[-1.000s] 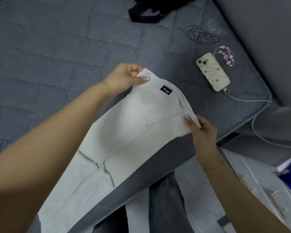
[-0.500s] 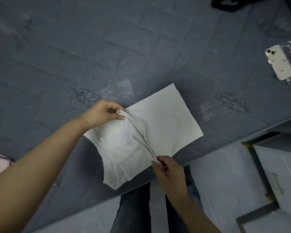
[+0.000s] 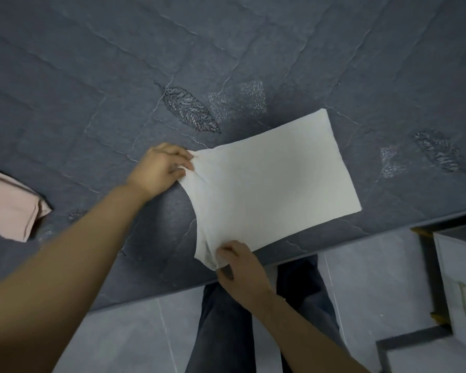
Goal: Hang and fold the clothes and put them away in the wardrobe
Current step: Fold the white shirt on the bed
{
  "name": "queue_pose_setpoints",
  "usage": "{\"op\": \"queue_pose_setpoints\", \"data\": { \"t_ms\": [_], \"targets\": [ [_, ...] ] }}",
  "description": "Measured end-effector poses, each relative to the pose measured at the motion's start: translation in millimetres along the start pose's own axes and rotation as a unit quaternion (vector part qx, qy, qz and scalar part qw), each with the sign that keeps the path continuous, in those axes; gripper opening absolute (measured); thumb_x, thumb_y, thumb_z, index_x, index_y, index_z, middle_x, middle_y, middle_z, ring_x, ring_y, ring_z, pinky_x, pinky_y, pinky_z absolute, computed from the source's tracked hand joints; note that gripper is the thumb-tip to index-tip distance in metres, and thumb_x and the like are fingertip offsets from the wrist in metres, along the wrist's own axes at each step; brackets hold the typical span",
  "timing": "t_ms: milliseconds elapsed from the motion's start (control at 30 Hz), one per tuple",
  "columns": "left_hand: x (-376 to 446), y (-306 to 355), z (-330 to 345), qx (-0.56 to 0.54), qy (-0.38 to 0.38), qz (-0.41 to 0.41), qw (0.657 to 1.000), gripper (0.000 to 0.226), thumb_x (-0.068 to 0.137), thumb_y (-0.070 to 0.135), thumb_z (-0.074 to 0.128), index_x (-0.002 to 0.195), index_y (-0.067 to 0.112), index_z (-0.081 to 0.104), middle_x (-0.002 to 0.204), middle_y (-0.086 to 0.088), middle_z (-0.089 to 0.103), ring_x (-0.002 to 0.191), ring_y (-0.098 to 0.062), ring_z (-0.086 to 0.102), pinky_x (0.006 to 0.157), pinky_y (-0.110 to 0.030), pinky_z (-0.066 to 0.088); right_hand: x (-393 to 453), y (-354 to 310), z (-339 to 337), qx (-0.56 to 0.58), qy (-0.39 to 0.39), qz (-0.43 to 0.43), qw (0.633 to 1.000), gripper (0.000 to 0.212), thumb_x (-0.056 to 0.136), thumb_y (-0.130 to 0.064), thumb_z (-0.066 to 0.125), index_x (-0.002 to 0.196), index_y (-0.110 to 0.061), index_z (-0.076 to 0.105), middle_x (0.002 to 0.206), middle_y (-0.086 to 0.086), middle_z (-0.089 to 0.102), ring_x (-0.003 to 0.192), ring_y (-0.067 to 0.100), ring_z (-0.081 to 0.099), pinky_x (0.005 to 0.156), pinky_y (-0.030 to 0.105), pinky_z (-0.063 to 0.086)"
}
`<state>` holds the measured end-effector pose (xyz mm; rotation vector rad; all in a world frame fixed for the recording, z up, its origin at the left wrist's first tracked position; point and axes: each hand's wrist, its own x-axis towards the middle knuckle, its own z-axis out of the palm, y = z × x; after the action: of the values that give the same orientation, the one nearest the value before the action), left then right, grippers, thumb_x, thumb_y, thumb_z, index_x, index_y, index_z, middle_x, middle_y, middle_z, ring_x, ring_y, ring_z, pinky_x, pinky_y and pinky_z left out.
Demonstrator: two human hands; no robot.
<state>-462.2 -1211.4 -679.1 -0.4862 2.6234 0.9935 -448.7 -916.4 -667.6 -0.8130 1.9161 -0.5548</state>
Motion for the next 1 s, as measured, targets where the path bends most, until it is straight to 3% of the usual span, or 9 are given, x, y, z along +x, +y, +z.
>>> {"op": "queue_pose_setpoints", "data": {
  "t_ms": [133, 233, 400, 500, 567, 633, 700, 900, 1000],
  "targets": [
    [1.8, 12.1, -3.9, -0.027, -0.004, -0.091, 0.995, 0.040, 0.068, 0.021, 0.049, 0.095, 0.021, 0.077, 0.132, 0.005, 0.057, 0.128, -0.023, 0.041, 0.112, -0.046, 0.024, -7.1, 14.4, 1.2, -0.190, 0.080, -0.066, 0.976, 0.069, 0.062, -0.004, 0.080, 0.128, -0.013, 0.063, 0.140, 0.010, 0.053, 0.127, 0.030, 0.053, 0.102, 0.044, 0.048],
    [13.8, 11.8, 5.6, -0.080, 0.010, -0.144, 0.986, 0.042, 0.078, 0.041, 0.063, 0.115, 0.020, 0.064, 0.129, -0.001, 0.053, 0.127, -0.024, 0.041, 0.111, -0.042, 0.029, 4.1, 24.2, 3.8, -0.282, 0.085, -0.051, 0.954, 0.092, 0.064, -0.015, 0.082, 0.147, -0.017, 0.042, 0.155, 0.012, 0.034, 0.141, 0.031, 0.036, 0.110, 0.049, 0.038],
    [27.4, 15.7, 24.2, -0.042, -0.053, -0.192, 0.979, 0.046, 0.081, 0.044, 0.074, 0.115, 0.019, 0.056, 0.109, -0.001, 0.059, 0.109, -0.027, 0.055, 0.094, -0.037, 0.045, 23.2, 30.0, 5.5, -0.326, 0.089, -0.041, 0.940, 0.093, 0.070, -0.024, 0.082, 0.150, -0.021, 0.036, 0.156, 0.010, 0.033, 0.139, 0.031, 0.040, 0.112, 0.049, 0.035],
    [27.4, 23.2, 24.3, -0.093, -0.056, -0.220, 0.969, 0.031, 0.084, 0.027, 0.074, 0.104, 0.018, 0.052, 0.099, -0.004, 0.058, 0.094, -0.028, 0.059, 0.074, -0.031, 0.043, 26.8, 28.5, -8.3, -0.142, 0.157, -0.079, 0.974, 0.061, 0.071, -0.001, 0.077, 0.129, -0.016, 0.062, 0.135, 0.008, 0.059, 0.119, 0.032, 0.058, 0.101, 0.049, 0.047],
    [19.7, 36.6, 16.1, -0.231, -0.035, -0.269, 0.934, 0.040, 0.083, 0.016, 0.074, 0.110, 0.023, 0.046, 0.101, -0.007, 0.057, 0.082, -0.021, 0.057, 0.066, -0.030, 0.044, 17.7, 23.5, -30.6, 0.059, 0.174, -0.055, 0.982, 0.040, 0.084, 0.004, 0.064, 0.121, -0.011, 0.065, 0.116, -0.001, 0.067, 0.106, 0.019, 0.064, 0.096, 0.030, 0.049],
    [8.2, 52.5, 3.8, -0.341, -0.022, -0.273, 0.899, 0.045, 0.084, 0.009, 0.072, 0.116, 0.027, 0.046, 0.097, -0.008, 0.057, 0.071, -0.017, 0.055, 0.061, -0.030, 0.044, 1.4, 18.5, -57.7, 0.211, 0.172, 0.001, 0.962, 0.025, 0.094, -0.001, 0.053, 0.109, -0.016, 0.068, 0.090, -0.020, 0.065, 0.080, -0.006, 0.059, 0.076, 0.008, 0.043],
    [-7.1, 74.8, -12.5, -0.399, -0.047, -0.239, 0.884, 0.039, 0.088, 0.004, 0.065, 0.118, 0.026, 0.053, 0.102, -0.007, 0.062, 0.076, -0.018, 0.059, 0.066, -0.030, 0.046, -22.7, 9.5, -91.2, 0.301, 0.181, 0.052, 0.935, 0.021, 0.099, -0.005, 0.051, 0.094, -0.018, 0.066, 0.074, -0.013, 0.061, 0.065, -0.003, 0.049, 0.064, 0.014, 0.040],
    [-58.2, 154.8, -72.6, -0.537, -0.113, -0.226, 0.805, 0.022, 0.093, -0.002, 0.050, 0.094, 0.002, 0.072, 0.076, -0.006, 0.072, 0.052, -0.007, 0.063, 0.040, -0.016, 0.046, -102.4, -37.0, -192.6, 0.429, 0.263, 0.107, 0.857, 0.023, 0.092, -0.029, 0.058, 0.101, -0.013, 0.072, 0.087, -0.005, 0.074, 0.080, 0.006, 0.067, 0.067, 0.017, 0.051],
    [-72.7, 184.4, -104.5, -0.656, -0.121, -0.226, 0.710, 0.028, 0.082, 0.005, 0.051, 0.095, -0.009, 0.072, 0.082, -0.018, 0.073, 0.062, -0.018, 0.070, 0.049, -0.022, 0.054, -129.3, -57.4, -227.3, 0.481, 0.260, 0.109, 0.830, 0.024, 0.087, -0.035, 0.063, 0.093, -0.016, 0.077, 0.095, 0.005, 0.076, 0.084, 0.015, 0.072, 0.062, 0.020, 0.054]
  ]
}}
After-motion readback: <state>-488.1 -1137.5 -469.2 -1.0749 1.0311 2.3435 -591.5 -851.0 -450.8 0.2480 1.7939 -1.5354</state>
